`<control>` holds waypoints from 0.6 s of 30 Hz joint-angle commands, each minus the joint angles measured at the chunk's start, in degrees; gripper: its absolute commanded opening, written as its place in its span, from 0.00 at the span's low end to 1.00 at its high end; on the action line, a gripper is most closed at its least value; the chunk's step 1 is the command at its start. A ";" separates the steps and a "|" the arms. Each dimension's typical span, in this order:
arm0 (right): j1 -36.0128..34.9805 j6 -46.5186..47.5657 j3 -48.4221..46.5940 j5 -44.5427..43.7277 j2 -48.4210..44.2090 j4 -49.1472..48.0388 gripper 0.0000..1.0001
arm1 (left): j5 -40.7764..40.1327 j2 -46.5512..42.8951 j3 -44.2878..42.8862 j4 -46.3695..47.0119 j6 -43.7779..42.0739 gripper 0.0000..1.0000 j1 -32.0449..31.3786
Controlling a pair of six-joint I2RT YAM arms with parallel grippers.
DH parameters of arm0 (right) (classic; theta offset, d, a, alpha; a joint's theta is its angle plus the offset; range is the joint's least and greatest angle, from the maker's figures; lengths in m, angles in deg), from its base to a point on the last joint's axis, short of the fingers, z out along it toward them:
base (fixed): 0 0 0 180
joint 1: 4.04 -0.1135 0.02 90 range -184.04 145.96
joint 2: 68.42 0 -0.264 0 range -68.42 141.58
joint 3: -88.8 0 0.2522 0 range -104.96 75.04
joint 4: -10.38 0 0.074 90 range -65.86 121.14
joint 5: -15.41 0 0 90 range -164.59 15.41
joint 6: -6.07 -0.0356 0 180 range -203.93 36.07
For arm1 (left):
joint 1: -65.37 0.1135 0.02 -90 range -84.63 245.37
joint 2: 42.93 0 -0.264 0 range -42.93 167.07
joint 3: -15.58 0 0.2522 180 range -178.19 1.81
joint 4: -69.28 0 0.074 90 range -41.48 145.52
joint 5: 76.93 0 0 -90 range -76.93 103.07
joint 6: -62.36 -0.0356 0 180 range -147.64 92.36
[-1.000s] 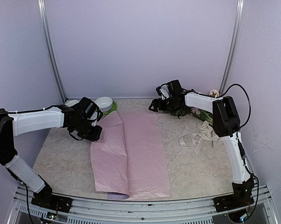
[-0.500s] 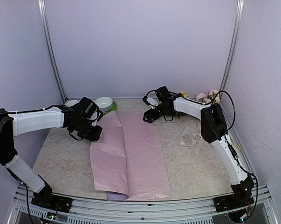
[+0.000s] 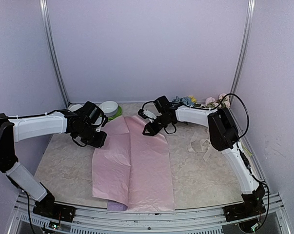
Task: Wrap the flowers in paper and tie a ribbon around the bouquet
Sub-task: Unfold the folded wrapping paper at the center of the board.
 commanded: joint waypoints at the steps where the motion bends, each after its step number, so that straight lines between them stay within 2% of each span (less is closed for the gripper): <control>1: -0.25 -4.52 6.45 7.28 -4.78 2.05 0.22 | -0.91 -0.36 0.00 -0.06 -0.81 0.00 0.38; 6: 1.37 -8.98 12.39 7.09 -12.54 -0.89 0.06 | -3.73 -1.12 -0.62 0.19 -1.08 0.00 0.44; 10: 3.42 -12.87 22.17 3.52 -19.81 -2.28 0.01 | -6.74 0.29 -2.08 0.04 -2.47 0.00 0.46; 14: 5.81 -16.28 38.75 0.65 -30.16 -4.68 0.00 | -8.64 3.11 -4.13 0.12 -3.70 0.00 0.44; 18: 7.98 -19.24 51.44 -0.21 -40.85 -6.24 0.00 | -9.04 7.49 -7.70 1.69 -5.76 0.00 0.35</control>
